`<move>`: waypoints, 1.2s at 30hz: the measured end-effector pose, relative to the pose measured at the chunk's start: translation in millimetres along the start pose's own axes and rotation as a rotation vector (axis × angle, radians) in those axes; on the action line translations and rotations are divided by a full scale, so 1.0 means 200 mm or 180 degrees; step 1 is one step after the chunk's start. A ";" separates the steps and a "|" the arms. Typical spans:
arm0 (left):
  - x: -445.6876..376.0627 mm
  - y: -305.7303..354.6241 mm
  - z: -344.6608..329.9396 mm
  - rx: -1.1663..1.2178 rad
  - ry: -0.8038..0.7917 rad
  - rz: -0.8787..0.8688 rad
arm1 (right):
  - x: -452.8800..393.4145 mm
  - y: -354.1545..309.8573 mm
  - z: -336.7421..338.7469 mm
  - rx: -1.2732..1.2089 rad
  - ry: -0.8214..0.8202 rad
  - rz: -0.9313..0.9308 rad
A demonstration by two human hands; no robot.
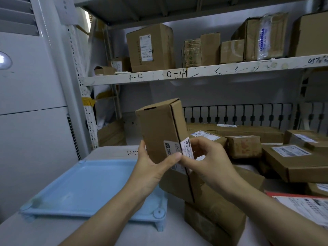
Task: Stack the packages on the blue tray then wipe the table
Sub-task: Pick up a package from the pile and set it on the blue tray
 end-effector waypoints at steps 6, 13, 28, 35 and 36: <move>-0.03 0.01 -0.04 0.0170 0.0032 -0.0048 | 0.01 -0.02 0.01 -0.0112 -0.0215 -0.0004; -0.03 0.01 0.01 0.0333 0.0136 0.0402 | 0.02 -0.05 0.04 -0.0590 -0.0644 -0.0081; -0.01 0.01 0.00 0.0734 -0.0044 0.1007 | 0.02 -0.07 0.03 -0.1077 -0.0934 -0.0428; 0.00 0.00 0.02 0.0857 -0.0047 0.1157 | 0.02 -0.08 0.02 -0.1262 -0.0855 -0.0570; 0.00 0.00 0.02 0.0896 -0.0037 0.1209 | 0.02 -0.08 0.02 -0.1255 -0.0851 -0.0593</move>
Point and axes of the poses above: each hand's wrist, its own x-axis away from the middle knuckle, its own z-axis out of the back of the hand, y = z × x, the point moved 1 cm from there along -x, towards the middle knuckle, and after that the axes turned 9 degrees about x, right-handed, at the moved point
